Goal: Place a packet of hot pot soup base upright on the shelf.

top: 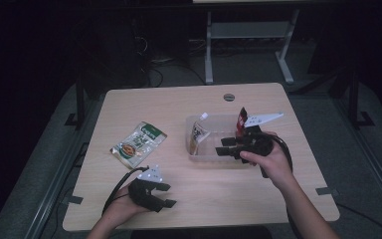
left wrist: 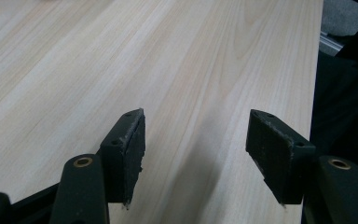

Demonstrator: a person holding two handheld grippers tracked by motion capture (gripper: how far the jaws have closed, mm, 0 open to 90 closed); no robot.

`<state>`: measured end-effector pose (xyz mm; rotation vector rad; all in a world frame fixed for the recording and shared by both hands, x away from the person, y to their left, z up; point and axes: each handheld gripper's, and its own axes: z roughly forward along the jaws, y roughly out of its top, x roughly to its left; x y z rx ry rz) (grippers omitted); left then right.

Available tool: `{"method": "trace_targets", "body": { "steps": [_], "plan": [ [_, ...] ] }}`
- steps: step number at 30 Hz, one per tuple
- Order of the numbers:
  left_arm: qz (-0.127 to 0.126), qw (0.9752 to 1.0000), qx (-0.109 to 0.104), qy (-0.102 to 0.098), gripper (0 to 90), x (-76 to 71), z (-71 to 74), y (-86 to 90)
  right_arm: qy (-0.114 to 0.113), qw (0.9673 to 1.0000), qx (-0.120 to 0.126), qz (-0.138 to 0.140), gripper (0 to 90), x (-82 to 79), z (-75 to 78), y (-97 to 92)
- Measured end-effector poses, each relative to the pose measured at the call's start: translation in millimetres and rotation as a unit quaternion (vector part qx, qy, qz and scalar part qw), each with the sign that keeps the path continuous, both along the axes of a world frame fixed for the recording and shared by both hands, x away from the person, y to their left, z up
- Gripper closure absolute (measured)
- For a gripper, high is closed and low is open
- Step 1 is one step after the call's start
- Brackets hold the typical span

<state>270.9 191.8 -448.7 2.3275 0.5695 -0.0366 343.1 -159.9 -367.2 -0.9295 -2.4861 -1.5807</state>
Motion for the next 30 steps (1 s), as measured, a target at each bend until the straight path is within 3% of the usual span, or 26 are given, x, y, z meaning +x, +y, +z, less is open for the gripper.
{"method": "trace_targets", "body": {
  "steps": [4,8,11,17,21,30],
  "plan": [
    [0.004,1.0,0.002,-0.007,37.2,-0.1,2.0,2.9,0.002,0.9999,-0.013,0.009,50.4,-14.3,-10.0,-4.5],
    [0.012,0.9999,-0.003,-0.008,37.1,-0.8,1.5,4.3,0.019,0.9992,-0.028,0.02,52.4,-24.0,-21.1,-9.6],
    [0.015,0.9998,-0.001,-0.012,37.1,-0.5,1.3,6.6,0.052,0.9977,-0.032,0.027,52.5,-30.8,-36.4,-17.3],
    [0.025,0.9996,0.0,-0.015,37.1,0.3,1.5,10.1,0.073,0.9963,-0.038,0.027,52.7,-36.1,-48.8,-23.9],
    [0.033,0.9993,-0.002,-0.017,37.1,0.7,2.2,12.9,0.067,0.9958,-0.058,0.022,52.5,-42.6,-55.6,-24.8],
    [0.046,0.9986,0.003,-0.023,38.2,4.4,5.3,21.0,0.082,0.9941,-0.07,0.012,50.8,-56.7,-68.8,-37.3]
  ]
}}
